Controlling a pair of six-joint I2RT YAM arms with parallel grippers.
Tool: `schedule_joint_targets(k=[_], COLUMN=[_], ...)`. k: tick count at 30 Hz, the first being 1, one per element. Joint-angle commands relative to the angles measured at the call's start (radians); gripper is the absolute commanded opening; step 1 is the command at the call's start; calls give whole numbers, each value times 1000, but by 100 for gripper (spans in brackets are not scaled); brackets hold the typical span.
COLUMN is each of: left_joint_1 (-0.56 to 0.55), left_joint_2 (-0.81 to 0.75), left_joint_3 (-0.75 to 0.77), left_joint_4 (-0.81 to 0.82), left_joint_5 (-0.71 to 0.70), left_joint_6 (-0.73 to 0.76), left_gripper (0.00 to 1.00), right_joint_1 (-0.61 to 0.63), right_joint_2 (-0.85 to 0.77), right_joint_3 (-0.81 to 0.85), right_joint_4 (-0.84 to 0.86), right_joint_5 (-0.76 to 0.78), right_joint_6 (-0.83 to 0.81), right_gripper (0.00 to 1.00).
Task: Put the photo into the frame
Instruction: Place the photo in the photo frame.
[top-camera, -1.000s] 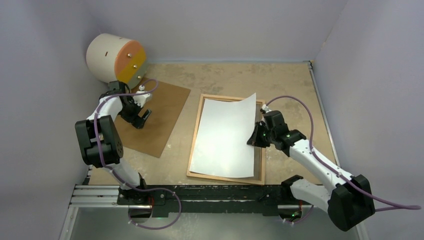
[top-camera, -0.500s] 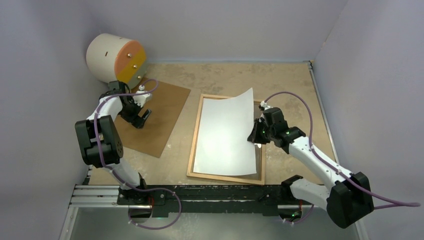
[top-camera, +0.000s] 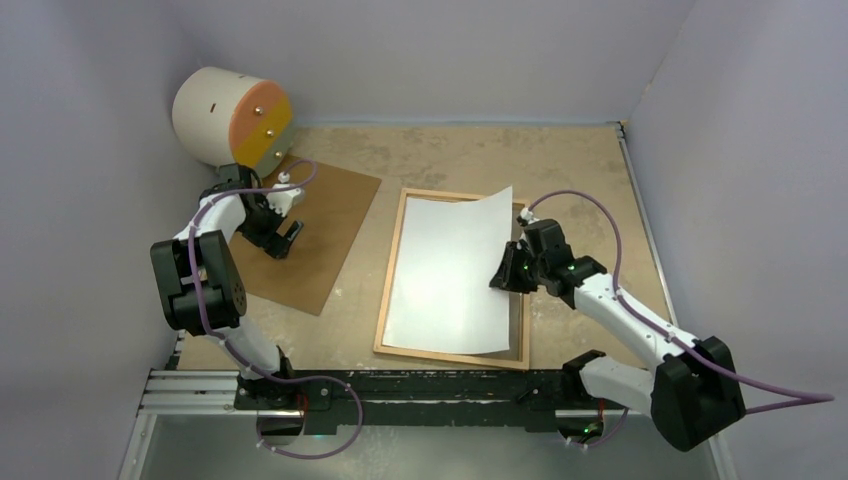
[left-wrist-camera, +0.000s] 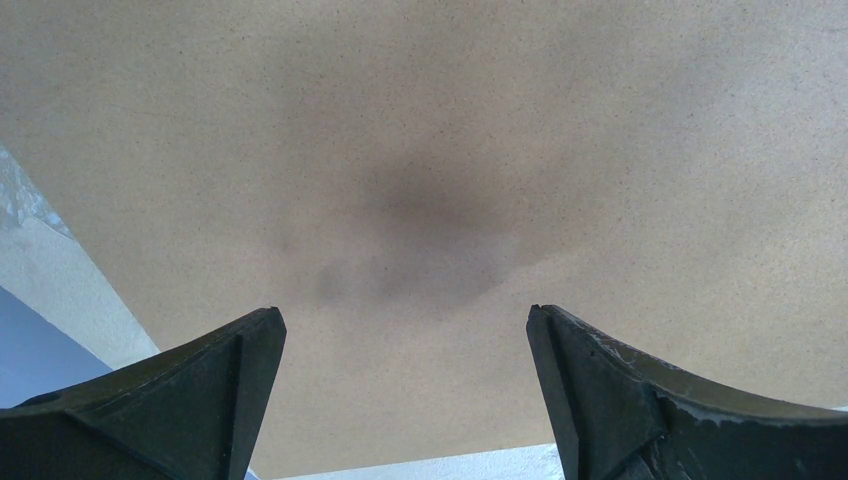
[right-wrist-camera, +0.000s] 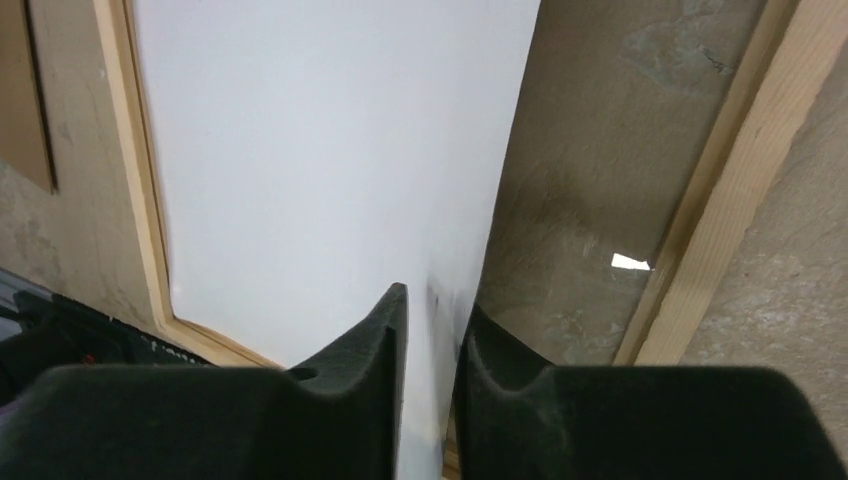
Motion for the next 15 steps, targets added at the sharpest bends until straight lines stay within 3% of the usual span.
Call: schedule_joint_targets(k=[1, 3, 4, 5, 15], left_joint_1=[-6, -5, -5, -5, 15], left_joint_2=[-37, -38, -37, -38, -47], left_joint_3=[-8, -5, -3, 1, 63], left_joint_4=[22, 20, 19, 16, 73], left_joint_5=[25, 26, 26, 24, -94], left_joint_6=[0, -1, 0, 3, -15], left_gripper=[100, 100, 100, 100, 100], right_joint_1=[-1, -1, -1, -1, -1], right_joint_2=[-10, -7, -7, -8, -77], right_joint_3=[31, 54, 65, 75, 153], right_joint_4=[-48, -89, -109, -129, -175], right_joint_5=[77, 127, 155, 177, 371], right_joint_6=[-1, -10, -11, -10, 38], right_gripper=[34, 64, 92, 98, 99])
